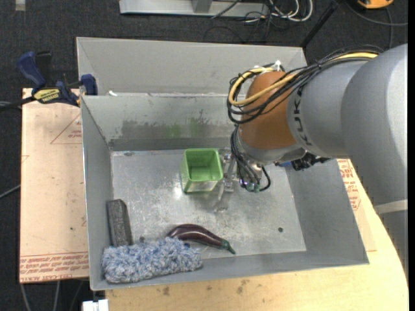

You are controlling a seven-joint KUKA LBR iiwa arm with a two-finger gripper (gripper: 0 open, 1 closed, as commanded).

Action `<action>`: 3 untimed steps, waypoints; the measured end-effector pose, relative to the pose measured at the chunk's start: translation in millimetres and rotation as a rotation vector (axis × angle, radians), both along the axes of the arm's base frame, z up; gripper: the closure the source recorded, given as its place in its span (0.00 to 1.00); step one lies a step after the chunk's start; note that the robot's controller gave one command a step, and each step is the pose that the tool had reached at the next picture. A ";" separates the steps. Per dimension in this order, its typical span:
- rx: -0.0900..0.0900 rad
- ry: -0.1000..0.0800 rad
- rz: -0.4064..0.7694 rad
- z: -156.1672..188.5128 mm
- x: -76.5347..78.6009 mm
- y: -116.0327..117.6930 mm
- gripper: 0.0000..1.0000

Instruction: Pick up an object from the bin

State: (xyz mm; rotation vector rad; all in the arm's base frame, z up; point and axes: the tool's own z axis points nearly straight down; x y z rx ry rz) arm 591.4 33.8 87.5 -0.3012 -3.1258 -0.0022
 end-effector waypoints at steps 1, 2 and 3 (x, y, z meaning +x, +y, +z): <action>-0.001 -0.007 -0.079 -6.5 48.9 22.9 1.00; -0.001 -0.007 -0.079 -6.5 48.9 23.0 1.00; -0.002 0.001 0.003 24.0 44.2 30.7 1.00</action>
Offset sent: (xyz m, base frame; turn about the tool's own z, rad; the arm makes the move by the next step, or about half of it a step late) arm 0.0000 0.0000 0.0000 0.0000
